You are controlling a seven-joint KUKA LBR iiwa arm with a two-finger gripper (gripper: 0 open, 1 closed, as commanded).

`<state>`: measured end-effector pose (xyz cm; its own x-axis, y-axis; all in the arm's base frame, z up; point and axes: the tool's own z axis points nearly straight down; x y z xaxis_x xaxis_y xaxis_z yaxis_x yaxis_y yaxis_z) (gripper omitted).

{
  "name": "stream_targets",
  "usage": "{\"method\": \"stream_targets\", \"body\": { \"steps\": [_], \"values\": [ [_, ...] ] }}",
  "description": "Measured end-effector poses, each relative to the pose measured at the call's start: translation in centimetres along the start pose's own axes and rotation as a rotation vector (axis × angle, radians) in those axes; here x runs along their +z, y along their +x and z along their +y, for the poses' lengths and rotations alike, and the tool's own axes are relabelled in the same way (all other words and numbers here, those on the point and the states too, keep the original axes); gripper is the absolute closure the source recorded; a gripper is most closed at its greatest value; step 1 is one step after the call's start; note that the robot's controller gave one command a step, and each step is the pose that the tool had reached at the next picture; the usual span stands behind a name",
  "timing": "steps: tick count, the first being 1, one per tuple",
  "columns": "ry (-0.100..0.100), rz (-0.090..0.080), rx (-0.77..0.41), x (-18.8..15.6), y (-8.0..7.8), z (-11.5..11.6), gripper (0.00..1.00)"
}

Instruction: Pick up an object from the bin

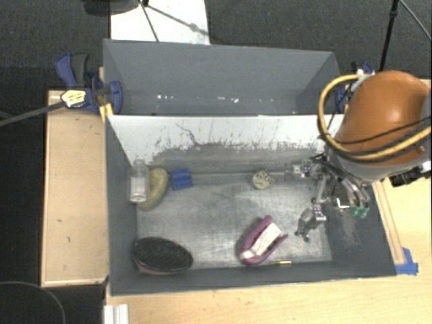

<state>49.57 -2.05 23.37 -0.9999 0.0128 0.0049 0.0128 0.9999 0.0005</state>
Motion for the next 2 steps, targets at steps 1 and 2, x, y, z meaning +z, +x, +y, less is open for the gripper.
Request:
{"method": "stream_targets", "body": {
  "steps": [1, 2],
  "values": [
    [0.002, -0.001, -0.086, 16.5, -1.4, 0.5, 0.00],
    [0.000, -0.010, -0.553, 16.0, -3.6, 8.8, 0.00]
  ]
}}
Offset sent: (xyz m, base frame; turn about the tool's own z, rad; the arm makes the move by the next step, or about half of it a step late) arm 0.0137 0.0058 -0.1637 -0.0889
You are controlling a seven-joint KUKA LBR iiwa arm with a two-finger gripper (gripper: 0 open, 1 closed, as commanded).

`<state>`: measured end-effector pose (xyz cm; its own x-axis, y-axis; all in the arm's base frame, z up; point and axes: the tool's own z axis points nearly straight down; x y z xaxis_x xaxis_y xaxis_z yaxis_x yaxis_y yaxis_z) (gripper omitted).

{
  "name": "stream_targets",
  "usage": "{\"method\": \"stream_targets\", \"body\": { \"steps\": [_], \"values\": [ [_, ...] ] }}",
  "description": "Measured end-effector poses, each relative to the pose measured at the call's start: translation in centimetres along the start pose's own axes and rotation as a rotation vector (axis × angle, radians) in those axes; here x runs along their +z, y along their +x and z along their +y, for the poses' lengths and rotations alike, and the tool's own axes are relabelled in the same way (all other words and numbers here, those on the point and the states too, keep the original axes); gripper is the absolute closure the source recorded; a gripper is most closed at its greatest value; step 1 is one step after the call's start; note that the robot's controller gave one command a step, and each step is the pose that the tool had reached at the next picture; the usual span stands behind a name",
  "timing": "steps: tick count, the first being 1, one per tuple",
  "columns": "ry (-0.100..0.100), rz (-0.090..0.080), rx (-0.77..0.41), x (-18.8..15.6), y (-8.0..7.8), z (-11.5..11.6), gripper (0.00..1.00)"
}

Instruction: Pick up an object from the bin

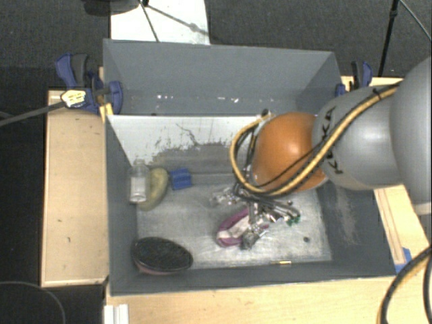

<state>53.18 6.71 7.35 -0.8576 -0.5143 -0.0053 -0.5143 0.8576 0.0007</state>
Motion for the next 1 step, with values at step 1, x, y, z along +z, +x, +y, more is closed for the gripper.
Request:
{"method": "stream_targets", "body": {
  "steps": [1],
  "values": [
    [0.000, 0.006, 0.004, -0.03, 0.16, -0.15, 1.00]
  ]
}}
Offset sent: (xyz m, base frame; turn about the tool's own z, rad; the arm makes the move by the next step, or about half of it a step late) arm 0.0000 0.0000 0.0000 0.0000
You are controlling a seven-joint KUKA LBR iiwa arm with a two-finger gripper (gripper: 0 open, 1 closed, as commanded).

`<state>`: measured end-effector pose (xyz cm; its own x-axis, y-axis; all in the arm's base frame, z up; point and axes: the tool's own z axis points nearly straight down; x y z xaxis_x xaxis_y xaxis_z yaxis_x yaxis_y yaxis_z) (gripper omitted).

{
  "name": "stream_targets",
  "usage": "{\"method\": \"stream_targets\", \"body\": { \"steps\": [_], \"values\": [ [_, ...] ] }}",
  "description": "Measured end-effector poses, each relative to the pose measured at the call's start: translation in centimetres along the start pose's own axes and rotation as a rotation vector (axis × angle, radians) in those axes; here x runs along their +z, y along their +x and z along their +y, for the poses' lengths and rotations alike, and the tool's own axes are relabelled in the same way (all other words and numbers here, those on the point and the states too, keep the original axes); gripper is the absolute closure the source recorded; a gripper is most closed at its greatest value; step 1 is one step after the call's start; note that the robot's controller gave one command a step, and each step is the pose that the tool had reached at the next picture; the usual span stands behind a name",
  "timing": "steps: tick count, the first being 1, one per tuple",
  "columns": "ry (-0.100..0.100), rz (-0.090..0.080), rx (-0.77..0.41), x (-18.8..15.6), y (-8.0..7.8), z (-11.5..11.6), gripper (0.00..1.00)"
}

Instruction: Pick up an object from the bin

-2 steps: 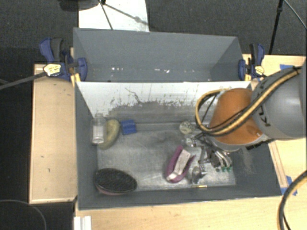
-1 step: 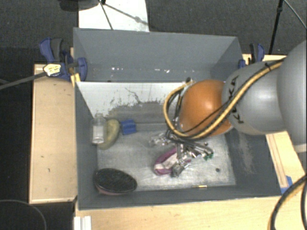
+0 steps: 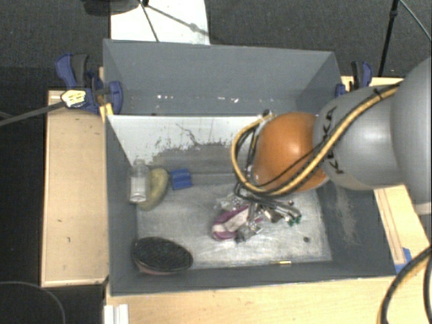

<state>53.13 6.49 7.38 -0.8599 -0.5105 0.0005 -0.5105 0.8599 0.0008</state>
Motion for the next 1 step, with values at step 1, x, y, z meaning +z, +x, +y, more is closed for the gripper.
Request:
{"method": "stream_targets", "body": {
  "steps": [1],
  "values": [
    [0.005, -0.009, -0.116, -13.17, -0.74, -1.21, 1.00]
  ]
}}
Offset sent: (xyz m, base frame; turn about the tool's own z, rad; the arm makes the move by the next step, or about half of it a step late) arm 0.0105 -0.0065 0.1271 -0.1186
